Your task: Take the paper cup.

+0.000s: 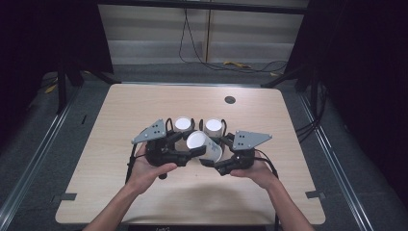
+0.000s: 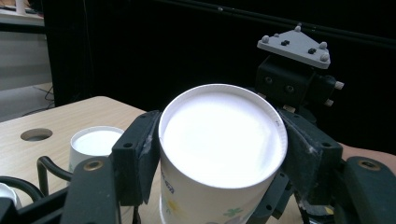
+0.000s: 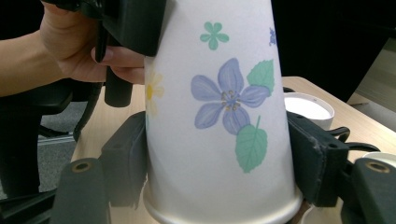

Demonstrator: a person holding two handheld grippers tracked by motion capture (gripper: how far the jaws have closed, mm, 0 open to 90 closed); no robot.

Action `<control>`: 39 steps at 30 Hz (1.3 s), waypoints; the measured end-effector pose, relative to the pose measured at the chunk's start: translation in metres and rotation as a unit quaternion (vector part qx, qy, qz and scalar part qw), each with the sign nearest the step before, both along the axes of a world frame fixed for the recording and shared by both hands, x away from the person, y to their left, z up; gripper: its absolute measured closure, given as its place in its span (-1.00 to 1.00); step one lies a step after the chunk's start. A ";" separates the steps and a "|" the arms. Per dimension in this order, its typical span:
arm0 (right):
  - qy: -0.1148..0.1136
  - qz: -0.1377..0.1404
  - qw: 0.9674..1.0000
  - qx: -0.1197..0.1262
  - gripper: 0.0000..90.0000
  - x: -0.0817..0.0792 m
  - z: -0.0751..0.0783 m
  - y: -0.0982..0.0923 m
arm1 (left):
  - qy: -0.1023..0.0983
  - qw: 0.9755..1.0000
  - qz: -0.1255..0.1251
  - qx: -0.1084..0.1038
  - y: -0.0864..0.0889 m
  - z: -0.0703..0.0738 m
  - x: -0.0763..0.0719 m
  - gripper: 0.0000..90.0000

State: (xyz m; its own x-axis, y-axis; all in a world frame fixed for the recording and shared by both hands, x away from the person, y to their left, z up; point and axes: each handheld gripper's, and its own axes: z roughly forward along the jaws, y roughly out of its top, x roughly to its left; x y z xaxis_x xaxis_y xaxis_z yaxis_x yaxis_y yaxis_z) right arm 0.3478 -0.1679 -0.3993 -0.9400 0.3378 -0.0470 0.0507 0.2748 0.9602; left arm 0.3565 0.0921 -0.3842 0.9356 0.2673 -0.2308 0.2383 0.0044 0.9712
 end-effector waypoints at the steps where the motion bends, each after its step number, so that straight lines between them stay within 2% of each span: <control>1: 0.000 0.000 1.000 -0.003 -0.34 0.000 0.000 0.000 | 0.002 1.000 -0.001 0.004 0.000 0.000 0.000 -0.25; 7: 0.001 -0.012 1.000 -0.023 -0.33 -0.001 0.001 -0.001 | 0.004 1.000 -0.010 0.019 0.000 -0.002 0.002 -0.39; 13: 0.000 -0.016 0.999 -0.050 -0.32 -0.003 0.002 0.000 | -0.001 0.999 -0.015 0.039 -0.001 -0.004 0.002 -0.40; 22: -0.006 -0.012 0.996 -0.084 -0.29 -0.009 0.003 0.001 | -0.007 0.997 -0.025 0.069 0.001 -0.004 0.003 -0.41; 26: -0.003 -0.009 0.995 -0.101 -0.29 -0.010 0.002 0.002 | -0.006 0.996 -0.026 0.080 0.001 -0.006 0.003 -0.49; 31: -0.003 -0.002 0.992 -0.124 -0.28 -0.012 0.001 0.005 | 0.001 0.995 -0.036 0.089 0.001 -0.009 0.004 -0.54; 36: -0.003 0.009 0.987 -0.157 -0.27 -0.014 0.000 0.010 | 0.008 0.993 -0.047 0.104 0.005 -0.015 0.003 -0.57; 39: -0.002 0.015 0.984 -0.176 -0.27 -0.015 -0.001 0.013 | 0.006 0.992 -0.051 0.117 0.005 -0.016 0.002 -0.58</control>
State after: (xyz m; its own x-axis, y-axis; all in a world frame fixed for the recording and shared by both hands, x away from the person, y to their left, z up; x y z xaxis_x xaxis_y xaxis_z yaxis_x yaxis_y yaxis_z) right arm 0.3329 -0.1549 -0.4003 -0.9491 0.2718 -0.1590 0.0345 0.5916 0.8055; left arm 0.3590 0.0976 -0.4002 0.9582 0.2188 -0.1843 0.2367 -0.2449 0.9402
